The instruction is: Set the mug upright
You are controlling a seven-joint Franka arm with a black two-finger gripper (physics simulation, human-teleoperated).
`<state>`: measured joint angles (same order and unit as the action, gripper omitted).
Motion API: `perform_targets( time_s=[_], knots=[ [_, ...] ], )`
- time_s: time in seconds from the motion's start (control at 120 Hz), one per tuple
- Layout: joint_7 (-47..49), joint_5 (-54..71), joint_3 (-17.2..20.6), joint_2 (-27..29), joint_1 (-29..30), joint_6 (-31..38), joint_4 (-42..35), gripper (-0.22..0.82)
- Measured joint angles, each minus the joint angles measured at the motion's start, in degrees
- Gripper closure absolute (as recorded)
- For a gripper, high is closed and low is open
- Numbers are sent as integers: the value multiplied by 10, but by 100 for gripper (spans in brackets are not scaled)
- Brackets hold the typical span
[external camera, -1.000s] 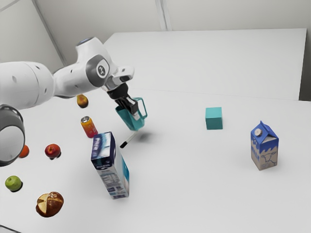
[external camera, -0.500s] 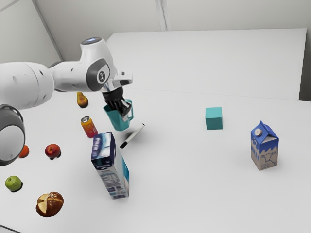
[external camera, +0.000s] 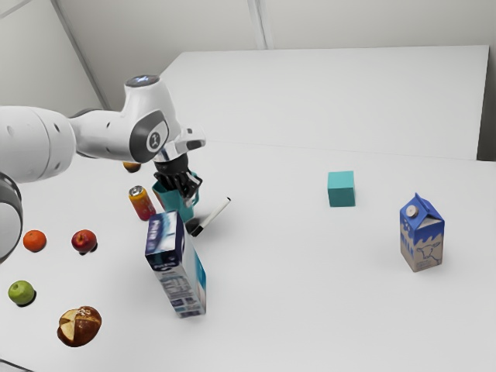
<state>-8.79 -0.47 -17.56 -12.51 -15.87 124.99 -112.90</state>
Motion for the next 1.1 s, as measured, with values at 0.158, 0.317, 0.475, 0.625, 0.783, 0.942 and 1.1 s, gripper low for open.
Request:
perform_targets(
  time_s=[0.158,0.317,0.475,0.625,0.783,0.942,1.1],
  knots=[
    [26,-1,0,-3,5,11,-5,78],
    [46,-2,0,-12,10,20,-7,78],
    [61,-8,0,-26,15,27,-6,78],
    [73,-14,1,-40,15,35,-6,78],
    [81,-15,1,-43,18,40,-6,78],
    [85,-18,2,-46,18,42,-6,65],
    [85,-21,2,-46,19,42,-4,33]
  ],
)
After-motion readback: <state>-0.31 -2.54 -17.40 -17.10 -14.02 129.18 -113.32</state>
